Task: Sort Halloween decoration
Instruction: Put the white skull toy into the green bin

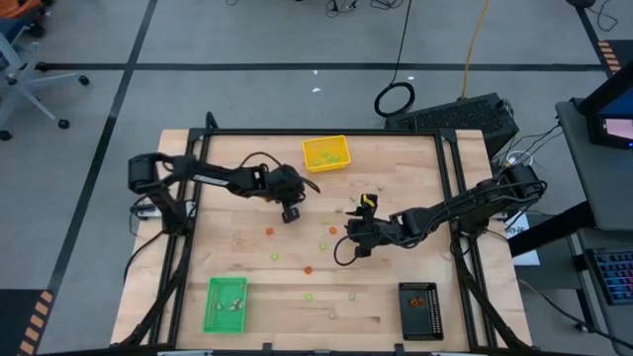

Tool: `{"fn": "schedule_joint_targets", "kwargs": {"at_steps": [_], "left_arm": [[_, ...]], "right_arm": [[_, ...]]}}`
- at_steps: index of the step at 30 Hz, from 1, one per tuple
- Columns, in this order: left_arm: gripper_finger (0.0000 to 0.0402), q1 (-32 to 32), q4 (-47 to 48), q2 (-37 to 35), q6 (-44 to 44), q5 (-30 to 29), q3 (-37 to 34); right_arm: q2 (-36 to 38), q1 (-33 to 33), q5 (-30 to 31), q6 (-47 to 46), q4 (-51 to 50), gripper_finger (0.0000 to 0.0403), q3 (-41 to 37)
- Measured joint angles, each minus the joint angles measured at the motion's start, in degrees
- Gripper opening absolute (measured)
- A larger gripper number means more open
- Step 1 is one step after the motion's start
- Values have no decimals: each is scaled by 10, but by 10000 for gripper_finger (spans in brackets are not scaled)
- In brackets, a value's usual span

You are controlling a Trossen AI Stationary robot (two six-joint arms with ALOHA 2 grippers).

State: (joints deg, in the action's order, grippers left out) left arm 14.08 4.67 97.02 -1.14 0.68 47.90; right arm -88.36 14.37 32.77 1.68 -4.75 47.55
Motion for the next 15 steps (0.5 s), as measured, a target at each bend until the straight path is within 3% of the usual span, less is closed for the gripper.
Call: {"fn": "schedule_joint_targets", "kwargs": {"at_steps": [8,15], "left_arm": [[35,-54,101,-110,-28,-6,1],[35,-136,192,-209,-70,-56,1]], "right_arm": [[0,0,0,-45,2,169,0],[0,24,0,-101,30,169,-14]]}}
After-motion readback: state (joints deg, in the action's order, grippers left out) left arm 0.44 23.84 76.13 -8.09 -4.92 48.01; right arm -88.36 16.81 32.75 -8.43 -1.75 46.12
